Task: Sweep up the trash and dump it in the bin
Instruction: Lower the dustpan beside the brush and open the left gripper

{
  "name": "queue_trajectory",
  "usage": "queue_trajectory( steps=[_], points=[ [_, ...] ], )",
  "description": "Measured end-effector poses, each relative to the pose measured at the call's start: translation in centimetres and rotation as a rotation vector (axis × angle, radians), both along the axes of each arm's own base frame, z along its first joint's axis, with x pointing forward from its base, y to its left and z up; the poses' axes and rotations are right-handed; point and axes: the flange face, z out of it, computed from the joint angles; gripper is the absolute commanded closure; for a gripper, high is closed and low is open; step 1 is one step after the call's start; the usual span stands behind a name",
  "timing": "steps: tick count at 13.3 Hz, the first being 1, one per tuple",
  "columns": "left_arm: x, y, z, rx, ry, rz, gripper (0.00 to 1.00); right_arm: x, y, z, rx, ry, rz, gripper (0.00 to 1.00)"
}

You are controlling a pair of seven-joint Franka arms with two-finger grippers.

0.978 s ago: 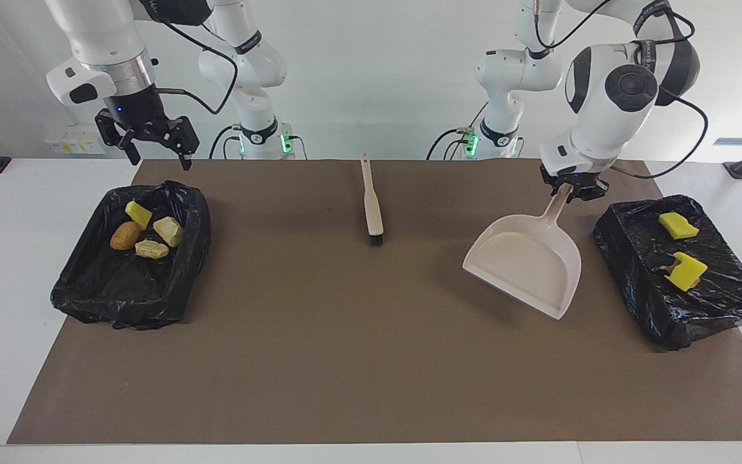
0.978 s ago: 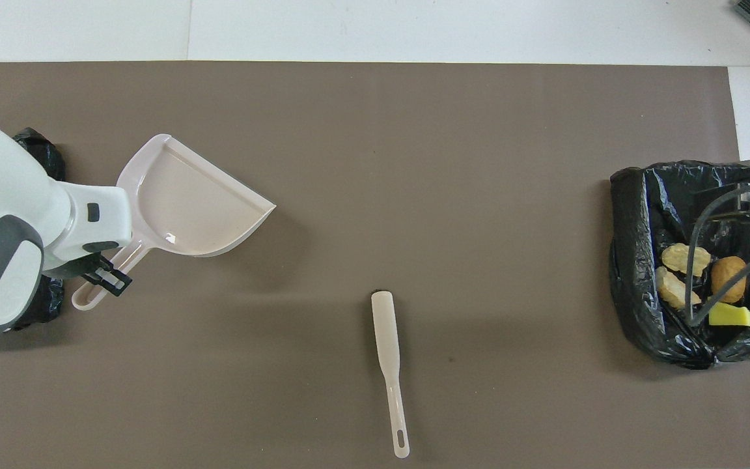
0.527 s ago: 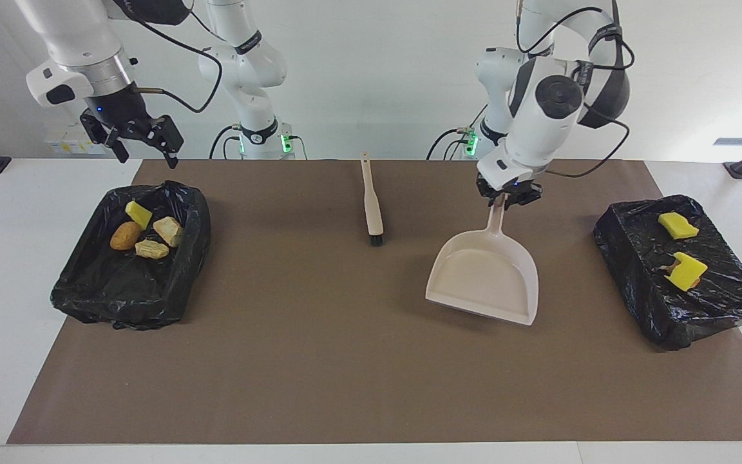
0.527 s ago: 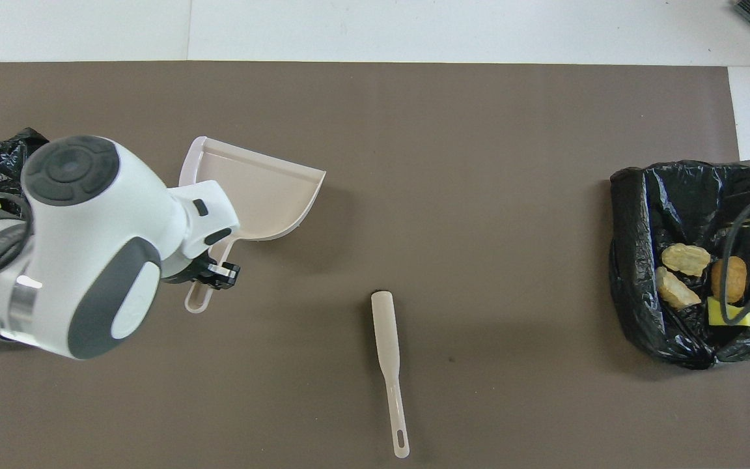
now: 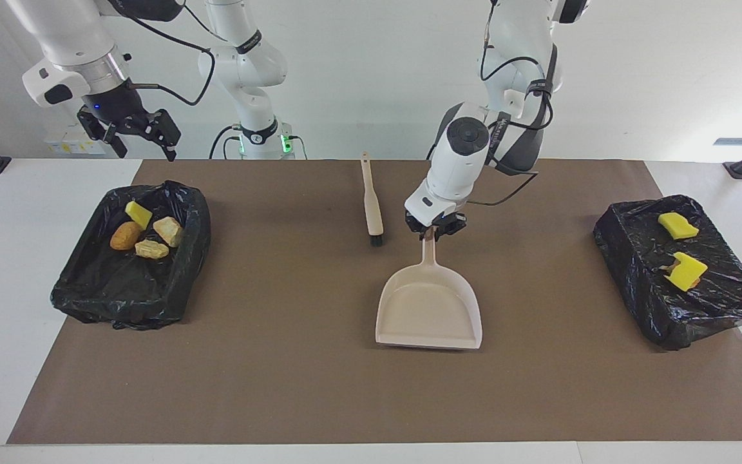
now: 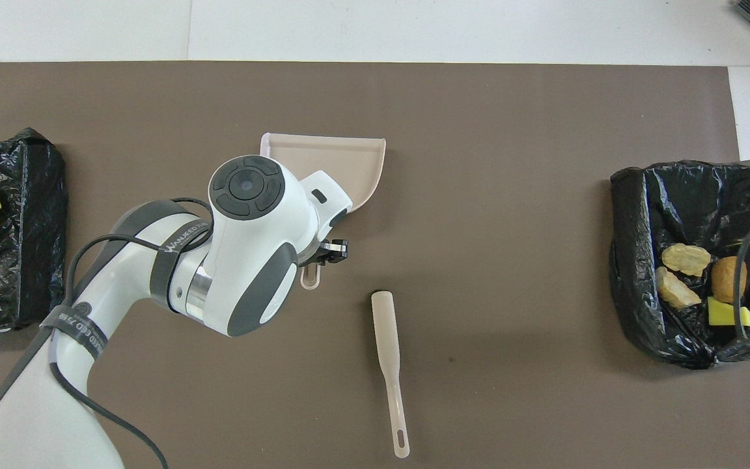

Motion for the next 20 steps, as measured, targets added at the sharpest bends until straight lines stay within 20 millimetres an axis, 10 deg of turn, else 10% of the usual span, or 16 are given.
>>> queue_trajectory(
  steps=[10, 16, 19, 20],
  points=[
    [-0.6, -6.8, -4.1, -0.028, -0.04, 0.114, 1.0, 0.0, 0.4, 0.1, -0.001, 0.002, 0.023, 0.0],
    [-0.8, -7.5, -3.9, -0.036, -0.043, 0.224, 0.48, 0.0, 0.6, 0.1, 0.0, 0.001, 0.026, 0.0],
    [-0.7, -7.3, -3.9, -0.034, -0.043, 0.229, 0.4, 0.0, 0.9, 0.1, 0.001, 0.0, 0.032, 0.0],
    [-0.6, -7.2, -3.9, -0.033, -0.043, 0.231, 0.15, 0.0, 1.1, 0.1, 0.001, 0.0, 0.035, 0.0]
  ],
)
